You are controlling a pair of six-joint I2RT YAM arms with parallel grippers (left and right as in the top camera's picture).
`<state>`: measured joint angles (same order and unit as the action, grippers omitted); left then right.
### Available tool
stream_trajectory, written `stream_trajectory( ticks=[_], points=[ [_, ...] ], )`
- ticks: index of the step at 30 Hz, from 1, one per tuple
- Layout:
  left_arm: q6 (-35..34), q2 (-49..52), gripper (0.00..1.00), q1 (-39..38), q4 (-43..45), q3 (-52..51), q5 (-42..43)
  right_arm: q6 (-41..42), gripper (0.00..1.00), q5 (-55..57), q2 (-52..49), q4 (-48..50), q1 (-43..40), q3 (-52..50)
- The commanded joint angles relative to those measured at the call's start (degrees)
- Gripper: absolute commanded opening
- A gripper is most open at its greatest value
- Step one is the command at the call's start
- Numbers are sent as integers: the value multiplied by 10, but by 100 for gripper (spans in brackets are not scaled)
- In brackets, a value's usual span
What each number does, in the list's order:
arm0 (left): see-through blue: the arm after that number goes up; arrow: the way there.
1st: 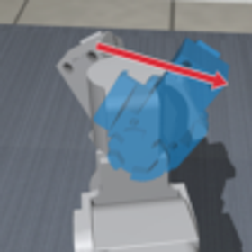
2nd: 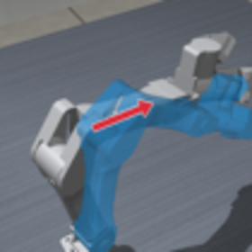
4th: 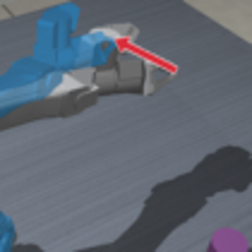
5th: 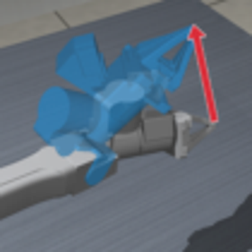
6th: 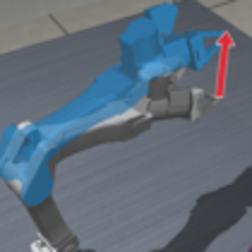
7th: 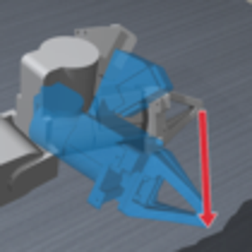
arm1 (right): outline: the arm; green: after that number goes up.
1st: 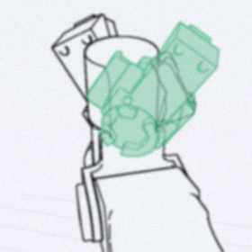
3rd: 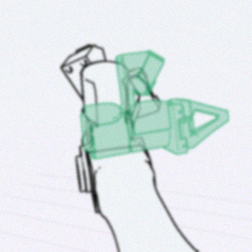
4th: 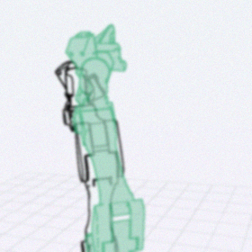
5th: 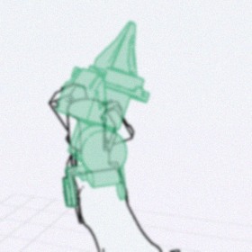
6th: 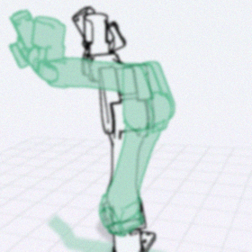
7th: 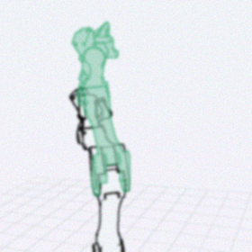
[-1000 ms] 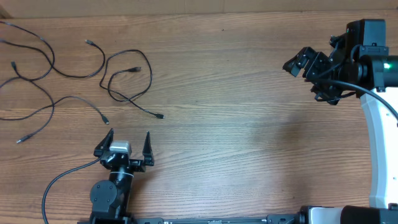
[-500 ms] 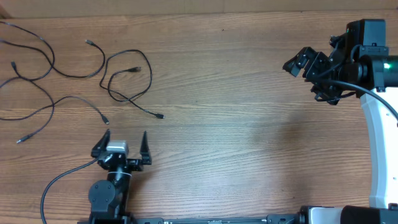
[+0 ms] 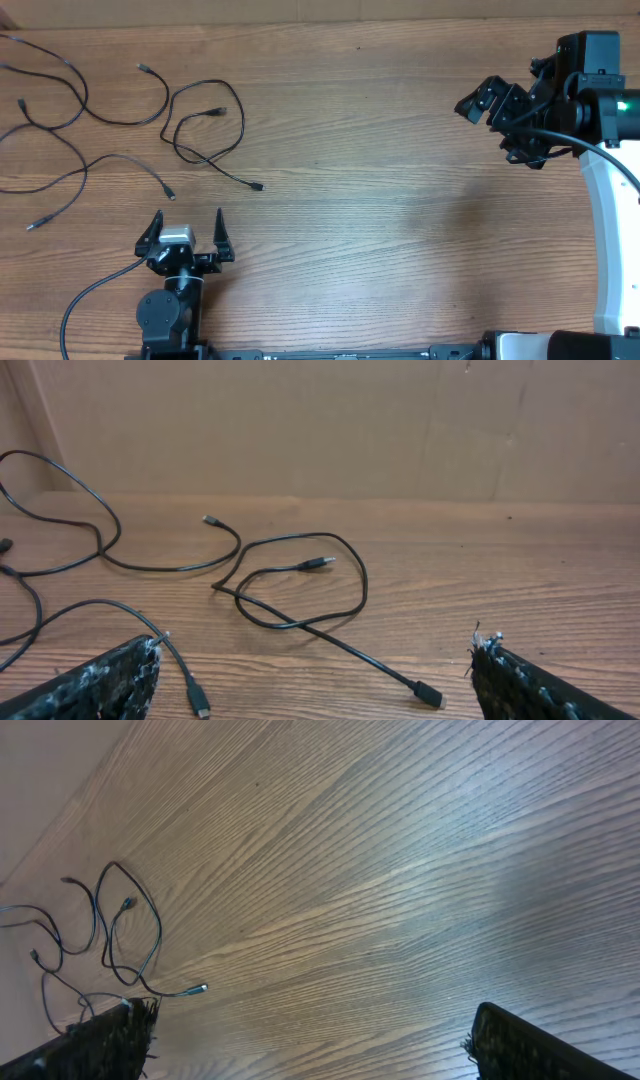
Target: Untangle cables
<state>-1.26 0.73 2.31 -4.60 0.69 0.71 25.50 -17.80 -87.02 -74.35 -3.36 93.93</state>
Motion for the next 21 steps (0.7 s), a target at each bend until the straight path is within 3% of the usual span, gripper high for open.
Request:
stream_trajectory(
  ticks=[1,17,21],
  points=[
    [9,-5,99,3,3,-4,4,1,100,-3,29,5,-3,-2],
    [9,-5,99,3,2,-4,4,1,100,-3,264,-30,-2,-2],
    [9,-5,99,3,2,-4,4,-31,100,132,326,-68,-2,-11]
  ],
)
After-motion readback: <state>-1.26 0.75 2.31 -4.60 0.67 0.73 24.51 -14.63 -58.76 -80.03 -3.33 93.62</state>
